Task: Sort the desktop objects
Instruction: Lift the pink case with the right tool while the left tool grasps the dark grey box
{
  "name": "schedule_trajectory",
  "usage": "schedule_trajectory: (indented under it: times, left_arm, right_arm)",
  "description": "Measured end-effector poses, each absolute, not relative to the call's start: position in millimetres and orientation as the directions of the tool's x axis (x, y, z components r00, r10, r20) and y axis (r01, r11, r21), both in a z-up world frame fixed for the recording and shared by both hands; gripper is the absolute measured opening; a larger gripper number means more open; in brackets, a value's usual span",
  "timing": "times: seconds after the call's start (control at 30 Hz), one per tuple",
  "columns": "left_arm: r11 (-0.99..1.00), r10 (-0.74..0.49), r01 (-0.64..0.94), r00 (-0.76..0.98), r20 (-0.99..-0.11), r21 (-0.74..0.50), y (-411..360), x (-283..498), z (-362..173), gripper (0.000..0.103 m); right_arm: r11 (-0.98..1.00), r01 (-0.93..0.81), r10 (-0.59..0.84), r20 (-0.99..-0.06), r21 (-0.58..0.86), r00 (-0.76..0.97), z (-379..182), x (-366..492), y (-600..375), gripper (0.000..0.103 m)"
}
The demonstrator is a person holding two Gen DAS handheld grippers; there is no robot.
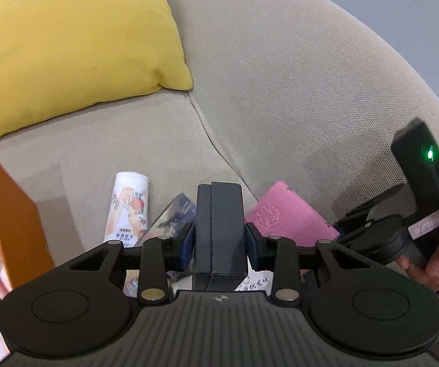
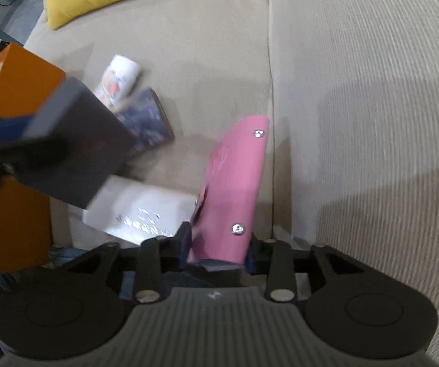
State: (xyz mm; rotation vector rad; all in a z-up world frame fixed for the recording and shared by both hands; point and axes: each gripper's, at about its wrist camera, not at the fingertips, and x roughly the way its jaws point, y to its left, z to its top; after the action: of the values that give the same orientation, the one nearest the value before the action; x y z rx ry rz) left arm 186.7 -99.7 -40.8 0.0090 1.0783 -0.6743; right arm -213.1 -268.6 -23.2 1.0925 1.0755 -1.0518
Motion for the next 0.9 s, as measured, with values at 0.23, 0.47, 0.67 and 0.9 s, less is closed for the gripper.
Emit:
schedule_trajectory:
  times: [0.23, 0.47, 0.67, 0.9]
  left_arm:
    - [0.813, -0.499, 0.492, 0.313, -0.808, -0.311, -84.9, 176.5, -38.3, 0.040]
    - [0.823, -0.486, 0.491, 0.346, -0.803, -0.286, -78.1, 171.0, -35.9, 0.040]
    - [0.816, -0.496, 0.495, 0.334, -0.801, -0.299, -80.3, 170.9, -38.9, 0.040]
    - [0.803, -0.514, 0.500, 0.308, -0.801, -0.324, -91.5, 176.2, -47.6, 0.040]
  right_arm:
    - [0.160, 0.980, -0.113, -0.984, 0.117, 0.136, -28.3, -209.8, -248.4, 0.022]
    - [0.177, 0.981, -0.169, -0.979, 0.084, 0.114, 1.2, -202.6, -249.1, 0.019]
    - [0.203, 0.976, -0.129, -0.986, 0.075, 0.102, 15.3, -192.5, -268.6, 0.019]
    - [0.178, 0.982, -0.143, -0.986, 0.057, 0.083, 5.5, -186.7, -301.4, 0.019]
